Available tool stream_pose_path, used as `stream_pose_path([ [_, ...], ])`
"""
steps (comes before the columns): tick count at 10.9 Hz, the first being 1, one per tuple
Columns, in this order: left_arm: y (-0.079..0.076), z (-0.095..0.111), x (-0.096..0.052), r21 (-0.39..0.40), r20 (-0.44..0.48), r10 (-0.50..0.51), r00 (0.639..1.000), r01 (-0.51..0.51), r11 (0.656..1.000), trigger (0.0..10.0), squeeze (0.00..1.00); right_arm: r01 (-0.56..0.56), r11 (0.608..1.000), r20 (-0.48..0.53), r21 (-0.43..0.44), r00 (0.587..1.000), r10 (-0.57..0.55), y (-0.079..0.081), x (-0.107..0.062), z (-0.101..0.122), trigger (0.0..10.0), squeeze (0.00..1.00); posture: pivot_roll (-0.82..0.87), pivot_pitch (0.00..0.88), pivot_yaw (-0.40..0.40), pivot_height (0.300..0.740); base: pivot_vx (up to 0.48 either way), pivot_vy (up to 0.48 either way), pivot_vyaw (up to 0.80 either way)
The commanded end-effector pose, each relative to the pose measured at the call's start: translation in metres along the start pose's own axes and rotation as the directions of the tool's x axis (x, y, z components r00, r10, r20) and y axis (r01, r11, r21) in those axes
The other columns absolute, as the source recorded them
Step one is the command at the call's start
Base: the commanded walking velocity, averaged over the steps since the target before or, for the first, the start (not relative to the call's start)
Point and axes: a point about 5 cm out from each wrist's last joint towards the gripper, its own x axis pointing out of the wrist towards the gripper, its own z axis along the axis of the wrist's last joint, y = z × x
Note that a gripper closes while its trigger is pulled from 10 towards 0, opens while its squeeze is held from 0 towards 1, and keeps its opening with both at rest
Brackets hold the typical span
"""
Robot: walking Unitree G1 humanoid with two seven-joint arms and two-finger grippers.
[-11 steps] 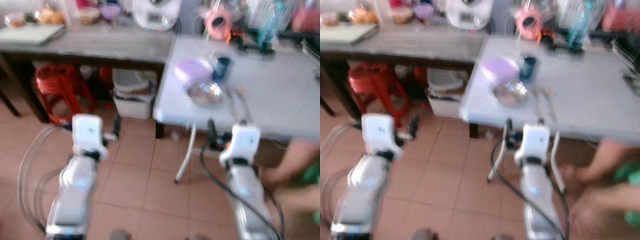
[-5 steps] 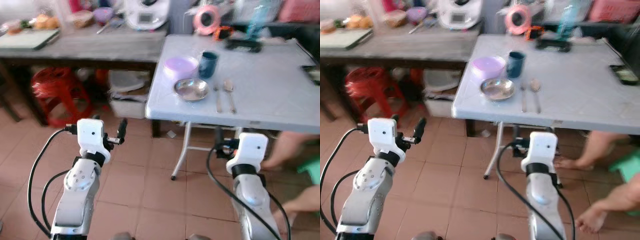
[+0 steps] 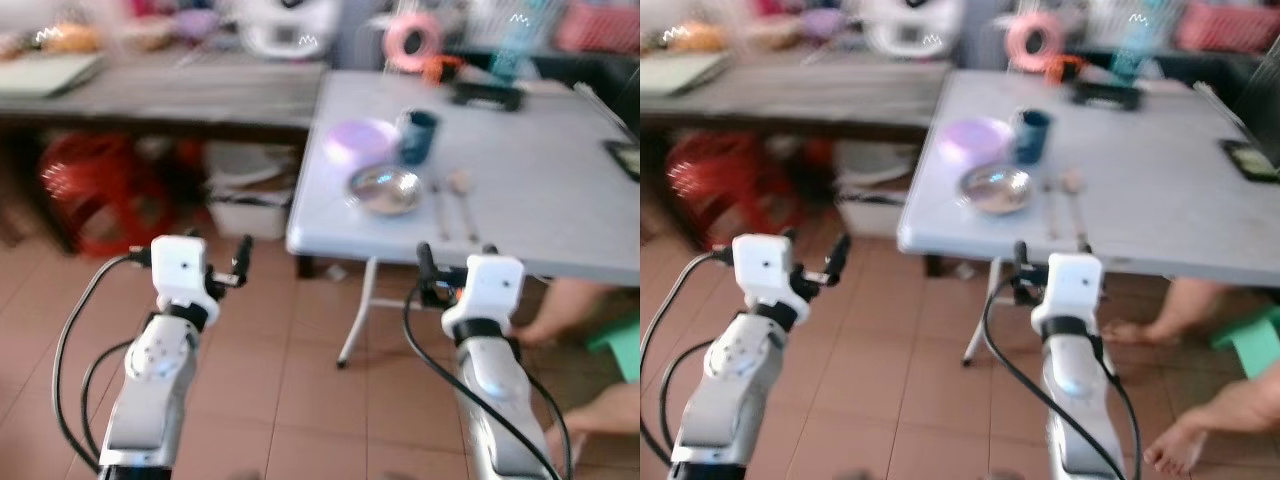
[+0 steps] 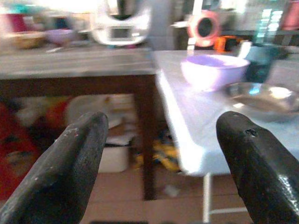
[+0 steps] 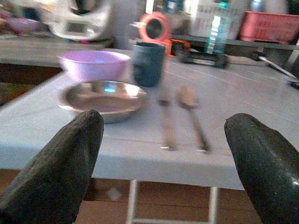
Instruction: Setting the table
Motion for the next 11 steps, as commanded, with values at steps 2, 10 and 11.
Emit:
stream_pose_path([
  [2,-0.008,0.000,0.004,-0.007,0.009,-0.033,0.999,0.033,0.999,10.0,0.00,0.048,0.999,-0.016,-0.018,0.999,-0.048,-0.012,0.000,0.000,10.0,0.00,-0.05,0.000,0.033,0.740,0.480,0.000,0.00],
  [10,-0.004,0.003,0.008,0.001,0.021,0.010,1.000,-0.010,1.000,10.0,0.00,0.018,1.000,-0.020,-0.023,1.000,-0.019,-0.009,0.004,0.000,10.0,0.00,-0.04,0.000,0.032,0.740,0.228,0.000,0.00],
  [11,0.004,0.001,0.003,0.047,0.012,0.034,0.999,-0.035,0.998,10.0,0.00,0.008,1.000,-0.037,-0.011,0.999,-0.008,-0.011,0.002,-0.003,10.0,0.00,-0.05,0.000,0.036,0.740,0.000,0.000,0.00],
])
